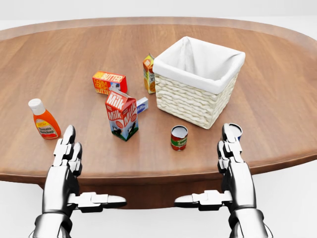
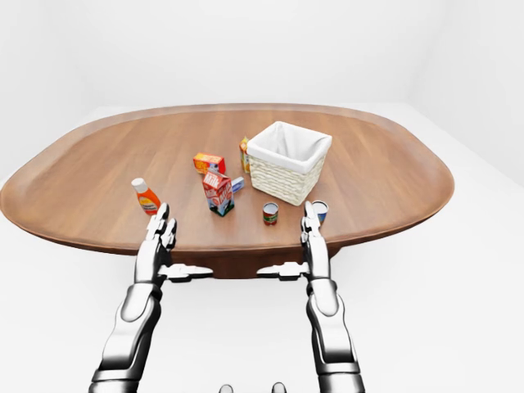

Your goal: Pick up the alphabet soup, and put it in the basket.

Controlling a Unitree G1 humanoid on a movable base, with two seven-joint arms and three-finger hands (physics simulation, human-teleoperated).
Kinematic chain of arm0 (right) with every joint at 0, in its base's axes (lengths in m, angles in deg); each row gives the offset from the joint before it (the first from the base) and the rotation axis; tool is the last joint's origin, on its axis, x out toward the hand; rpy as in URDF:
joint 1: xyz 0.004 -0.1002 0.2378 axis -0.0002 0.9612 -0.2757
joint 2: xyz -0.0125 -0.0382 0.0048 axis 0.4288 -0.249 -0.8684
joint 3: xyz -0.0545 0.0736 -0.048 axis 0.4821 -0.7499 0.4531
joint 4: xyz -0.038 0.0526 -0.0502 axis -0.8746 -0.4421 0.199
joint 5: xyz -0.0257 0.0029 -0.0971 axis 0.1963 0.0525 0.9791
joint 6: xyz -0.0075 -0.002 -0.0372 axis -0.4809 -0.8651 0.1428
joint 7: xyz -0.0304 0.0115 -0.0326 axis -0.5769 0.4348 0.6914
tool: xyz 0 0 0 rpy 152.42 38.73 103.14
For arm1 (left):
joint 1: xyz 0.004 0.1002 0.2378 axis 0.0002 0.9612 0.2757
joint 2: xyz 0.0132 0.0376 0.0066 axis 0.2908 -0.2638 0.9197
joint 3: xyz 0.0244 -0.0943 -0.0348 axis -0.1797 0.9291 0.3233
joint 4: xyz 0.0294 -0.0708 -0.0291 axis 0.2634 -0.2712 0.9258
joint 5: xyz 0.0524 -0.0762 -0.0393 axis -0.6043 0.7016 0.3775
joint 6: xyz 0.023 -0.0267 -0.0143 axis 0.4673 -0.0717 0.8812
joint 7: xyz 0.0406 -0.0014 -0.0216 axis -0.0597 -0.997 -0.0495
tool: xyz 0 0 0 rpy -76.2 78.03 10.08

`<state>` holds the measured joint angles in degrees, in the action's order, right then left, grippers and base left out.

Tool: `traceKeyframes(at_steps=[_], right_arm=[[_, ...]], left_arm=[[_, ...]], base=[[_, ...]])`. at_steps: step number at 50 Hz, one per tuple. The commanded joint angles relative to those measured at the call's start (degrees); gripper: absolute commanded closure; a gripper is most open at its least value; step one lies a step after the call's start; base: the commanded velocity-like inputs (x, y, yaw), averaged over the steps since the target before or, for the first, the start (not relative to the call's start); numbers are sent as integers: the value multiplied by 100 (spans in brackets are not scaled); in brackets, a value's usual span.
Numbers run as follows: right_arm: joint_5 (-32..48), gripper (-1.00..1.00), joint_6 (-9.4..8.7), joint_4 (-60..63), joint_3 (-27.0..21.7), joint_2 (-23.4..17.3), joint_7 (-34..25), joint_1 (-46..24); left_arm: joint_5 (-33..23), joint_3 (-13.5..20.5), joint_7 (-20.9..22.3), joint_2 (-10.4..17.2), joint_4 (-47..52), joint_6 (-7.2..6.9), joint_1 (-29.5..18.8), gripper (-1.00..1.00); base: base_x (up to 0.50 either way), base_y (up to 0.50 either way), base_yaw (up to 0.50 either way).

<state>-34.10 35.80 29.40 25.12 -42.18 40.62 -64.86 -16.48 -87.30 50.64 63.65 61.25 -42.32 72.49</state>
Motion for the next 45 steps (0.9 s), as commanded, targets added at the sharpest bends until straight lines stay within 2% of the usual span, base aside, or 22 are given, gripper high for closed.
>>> traceKeyframes(at_steps=[1, 2, 5, 8, 9, 10, 12, 15, 18, 19, 20, 23, 26, 34, 38, 40, 42, 45], right_arm=[[-29, -100, -65, -3, -117, -58, -82, -18], [-23, -100, -75, 1, -114, -57, -75, -23], [-16, -100, -47, -47, -110, -57, -74, -30], [-17, -100, -58, -40, -105, -53, -70, -27], [-17, -100, -58, -40, -105, -53, -70, -27], [-13, -100, -90, 0, -99, -51, -64, -24], [-13, -100, -101, 9, -97, -50, -62, -24], [-19, -100, -14, -101, -112, -60, -77, -48], [-13, -100, -68, -32, -98, -52, -68, -33], [-20, -100, -29, -102, -111, -59, -74, -59], [-23, -100, -21, -123, -116, -62, -77, -71], [-36, -100, 38, -203, -128, -71, -94, -92], [-40, -100, -43, -73, -102, -55, -94, -53], [-51, -100, 32, -188, -118, -67, -113, -86], [-60, -100, -42, -109, -98, -57, -128, -73], [-53, -100, -145, 22, -74, -41, -109, -44], [-60, -100, -98, -41, -78, -43, -117, -54], [-58, -100, -119, -41, -63, -40, -129, -58]], left_arm=[[103, 248, 6, 105, -424, 270, -276, -100], [118, 242, 6, 109, -366, 210, -263, -100], [125, 251, -51, 112, -209, 195, -236, -100], [168, 299, -105, 120, -323, 325, -294, -100], [172, 299, -107, 122, -326, 328, -295, -100], [232, 350, -154, 130, -289, 257, -327, -100], [261, 380, -215, 143, -331, 289, -376, -100], [419, 496, -377, 165, -374, 375, -462, -100], [625, 616, -524, 207, -373, 322, -562, -100], [624, 677, -657, 234, -340, 384, -589, -100], [667, 694, -703, 250, -292, 367, -590, -100], [847, 836, -927, 280, -491, 431, -768, -100], [1034, 965, -1179, 388, -569, 431, -905, -100], [1279, 1053, -1369, 571, -886, 431, -1117, -100], [1366, 1123, -1474, 666, -1152, 431, -1288, -100], [1417, 1183, -1560, 725, -1293, 431, -1374, -100], [1525, 1198, -1560, 768, -1342, 431, -1405, -100], [1584, 1211, -1594, 810, -1409, 431, -1432, -100]], base=[[0, 0, 0], [0, 0, 0], [0, 0, 0], [0, 0, 0], [0, 0, 0], [0, 0, 0], [0, 0, 0], [0, 0, 0], [0, 0, 0], [0, 0, 0], [0, 0, 0], [0, 0, 0], [0, 0, 0], [0, 0, 0], [0, 0, 0], [0, 0, 0], [0, 0, 0], [0, 0, 0]])
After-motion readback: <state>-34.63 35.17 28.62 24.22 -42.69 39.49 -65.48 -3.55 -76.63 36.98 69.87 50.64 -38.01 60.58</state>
